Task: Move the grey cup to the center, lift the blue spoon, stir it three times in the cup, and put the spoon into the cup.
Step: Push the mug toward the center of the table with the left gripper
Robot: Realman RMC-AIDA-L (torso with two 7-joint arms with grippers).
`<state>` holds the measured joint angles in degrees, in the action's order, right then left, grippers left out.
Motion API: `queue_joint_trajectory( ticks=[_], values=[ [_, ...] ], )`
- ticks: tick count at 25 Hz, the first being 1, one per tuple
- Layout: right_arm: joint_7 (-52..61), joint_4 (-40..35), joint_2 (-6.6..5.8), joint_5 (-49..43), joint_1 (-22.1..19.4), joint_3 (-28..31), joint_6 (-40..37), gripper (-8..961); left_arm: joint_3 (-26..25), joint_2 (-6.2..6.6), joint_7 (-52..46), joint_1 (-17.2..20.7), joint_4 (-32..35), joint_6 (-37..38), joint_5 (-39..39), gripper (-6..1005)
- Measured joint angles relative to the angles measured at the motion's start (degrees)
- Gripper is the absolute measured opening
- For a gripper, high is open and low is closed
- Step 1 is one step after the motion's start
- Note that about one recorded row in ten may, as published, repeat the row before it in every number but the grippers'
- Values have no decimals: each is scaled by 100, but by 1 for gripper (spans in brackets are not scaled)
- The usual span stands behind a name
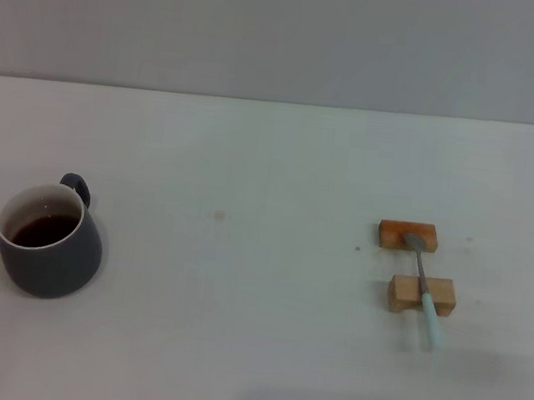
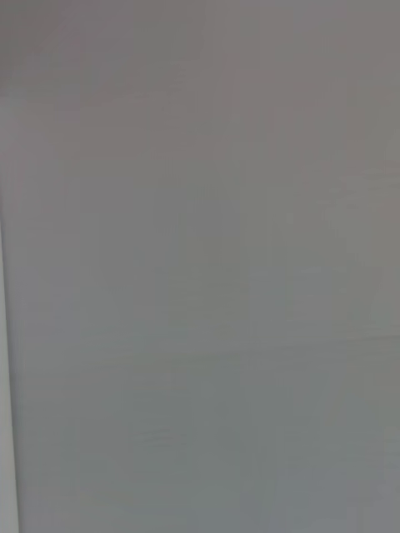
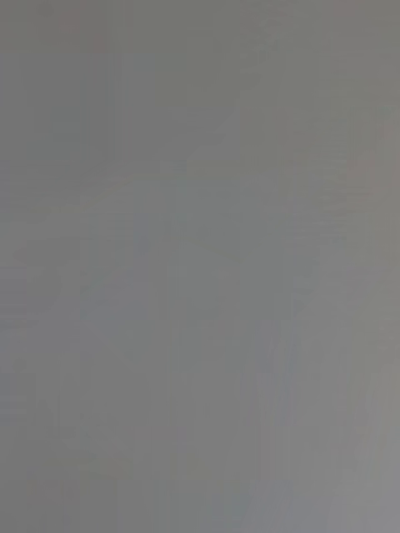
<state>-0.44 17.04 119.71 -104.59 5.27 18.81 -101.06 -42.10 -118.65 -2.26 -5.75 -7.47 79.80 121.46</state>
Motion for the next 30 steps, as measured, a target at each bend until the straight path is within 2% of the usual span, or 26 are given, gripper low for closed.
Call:
queue_joint_trajectory(
  ticks=[18,30],
  values=[
    [21,18,0,8,0,-71,-38,789,77,3,30,46,18,-76,5,808],
    [45,18,0,1,0,-70,-46,789,281,0,40,-119,3,-387,54,336]
  ],
)
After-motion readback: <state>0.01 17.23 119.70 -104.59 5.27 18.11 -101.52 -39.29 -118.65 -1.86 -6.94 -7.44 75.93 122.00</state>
